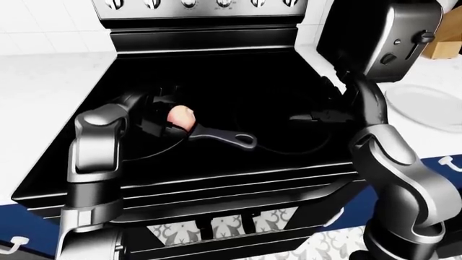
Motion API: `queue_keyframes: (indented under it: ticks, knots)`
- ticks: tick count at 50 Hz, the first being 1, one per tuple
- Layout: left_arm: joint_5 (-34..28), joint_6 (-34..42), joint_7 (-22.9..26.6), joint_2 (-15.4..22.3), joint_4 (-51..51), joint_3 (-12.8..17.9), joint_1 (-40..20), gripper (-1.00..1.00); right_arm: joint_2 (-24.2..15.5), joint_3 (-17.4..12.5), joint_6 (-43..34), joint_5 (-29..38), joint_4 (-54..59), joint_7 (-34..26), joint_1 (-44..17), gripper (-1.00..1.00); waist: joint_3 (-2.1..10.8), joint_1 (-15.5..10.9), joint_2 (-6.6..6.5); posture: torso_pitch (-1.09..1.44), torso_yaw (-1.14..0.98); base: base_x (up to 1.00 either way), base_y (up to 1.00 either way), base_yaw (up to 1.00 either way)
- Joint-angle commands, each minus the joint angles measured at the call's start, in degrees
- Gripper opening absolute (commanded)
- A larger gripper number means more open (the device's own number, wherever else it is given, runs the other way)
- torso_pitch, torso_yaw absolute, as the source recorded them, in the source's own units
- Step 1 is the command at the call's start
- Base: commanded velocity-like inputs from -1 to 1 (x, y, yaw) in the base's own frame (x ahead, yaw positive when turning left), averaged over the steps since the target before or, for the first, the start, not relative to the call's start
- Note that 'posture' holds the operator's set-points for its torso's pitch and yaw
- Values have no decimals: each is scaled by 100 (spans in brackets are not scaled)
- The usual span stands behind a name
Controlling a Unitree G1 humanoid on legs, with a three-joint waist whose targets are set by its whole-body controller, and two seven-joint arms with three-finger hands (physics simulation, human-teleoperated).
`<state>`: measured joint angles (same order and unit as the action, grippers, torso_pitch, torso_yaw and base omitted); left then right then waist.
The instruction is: Pick the onion from the pan and place it on the plate.
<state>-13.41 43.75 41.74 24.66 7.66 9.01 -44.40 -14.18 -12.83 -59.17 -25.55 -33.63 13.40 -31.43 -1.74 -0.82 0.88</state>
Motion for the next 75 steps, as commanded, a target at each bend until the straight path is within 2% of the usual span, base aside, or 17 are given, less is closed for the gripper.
queue_keyframes:
  ticks: [1, 6, 37, 43, 46, 75]
  knots:
    - [17, -157, -46, 80, -165, 84, -176, 54, -42, -36, 192, 16, -149, -9, -131, 100, 143, -1, -13, 0, 0, 0, 0, 0]
    - [17, -190, -79, 84, -130, 80, -173, 42, -25, -33, 163, 18, -181, 4, -128, 100, 145, 0, -16, 0, 0, 0, 0, 0]
    - [-169, -576, -270, -3, 49, 33, -88, 30, 7, -27, 198, 74, -175, -38, -64, 100, 146, -8, -25, 0, 0, 0, 0, 0]
    - [-186, -631, -308, 3, 91, 53, -82, 19, 1, -21, 208, 88, -148, -49, -87, 100, 147, -7, -29, 0, 0, 0, 0, 0]
    - [-172, -668, -370, 7, 157, 73, -128, 7, -4, -21, 225, 94, -136, -63, -80, 100, 151, -6, -30, 0, 0, 0, 0, 0]
    - [61, -675, -723, 56, 243, 157, -172, -13, 53, -9, 258, 162, -179, -105, 29, 100, 167, 1, -34, 0, 0, 0, 0, 0]
